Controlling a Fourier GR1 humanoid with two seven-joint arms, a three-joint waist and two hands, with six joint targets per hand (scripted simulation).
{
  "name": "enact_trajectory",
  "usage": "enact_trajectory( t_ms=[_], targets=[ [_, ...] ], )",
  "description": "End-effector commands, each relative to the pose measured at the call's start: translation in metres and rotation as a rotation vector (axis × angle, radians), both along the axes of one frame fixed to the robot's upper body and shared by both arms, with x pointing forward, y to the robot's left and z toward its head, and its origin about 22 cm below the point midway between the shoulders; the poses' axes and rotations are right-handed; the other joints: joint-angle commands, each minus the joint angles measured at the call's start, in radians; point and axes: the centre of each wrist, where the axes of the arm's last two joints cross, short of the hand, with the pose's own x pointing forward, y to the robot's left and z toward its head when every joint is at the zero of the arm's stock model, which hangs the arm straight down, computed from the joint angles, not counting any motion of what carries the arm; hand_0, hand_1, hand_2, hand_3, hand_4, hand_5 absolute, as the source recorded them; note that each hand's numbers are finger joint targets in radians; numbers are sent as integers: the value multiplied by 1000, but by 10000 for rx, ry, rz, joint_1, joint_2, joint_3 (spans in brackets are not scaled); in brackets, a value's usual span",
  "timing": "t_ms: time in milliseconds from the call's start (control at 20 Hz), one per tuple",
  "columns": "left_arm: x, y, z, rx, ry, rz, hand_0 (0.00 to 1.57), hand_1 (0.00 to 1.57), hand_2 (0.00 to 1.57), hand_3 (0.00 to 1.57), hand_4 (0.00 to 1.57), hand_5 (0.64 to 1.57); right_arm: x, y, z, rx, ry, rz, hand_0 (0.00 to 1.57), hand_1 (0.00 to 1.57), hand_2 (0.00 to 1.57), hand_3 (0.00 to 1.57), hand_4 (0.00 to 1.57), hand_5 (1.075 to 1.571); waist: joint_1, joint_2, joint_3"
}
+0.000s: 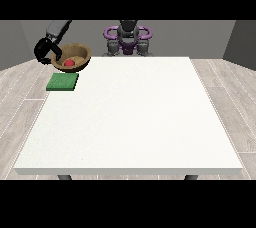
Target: Pick the cup and pour the ball into the bowl, then pick the bowl and place it on the pad
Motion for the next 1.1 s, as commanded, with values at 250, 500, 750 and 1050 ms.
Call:
enact_trajectory(
  t_ms=[250,500,750,1050],
  targets=[
    [-20,27,-20,85,-273,841,0,0,0,0,1203,1546,-19,-45,28,-145,-225,214,1571,1571,1571,585,1094,1564,-737,230,19],
    [-32,52,-22,-180,-528,687,0,0,0,0,1212,1555,-17,-35,17,133,-594,78,1571,1571,1571,461,1109,1567,-631,753,18],
    [-20,32,-2,162,-1387,142,0,0,0,0,1208,1553,-1,-34,27,1068,-1590,-453,1571,1571,1571,444,1060,1569,68,1681,28],
    [-22,31,-29,399,-699,196,0,0,0,0,1203,1557,-2,-27,10,1576,-764,-330,1571,1571,1571,552,1023,1571,-125,1051,19]
  ],
)
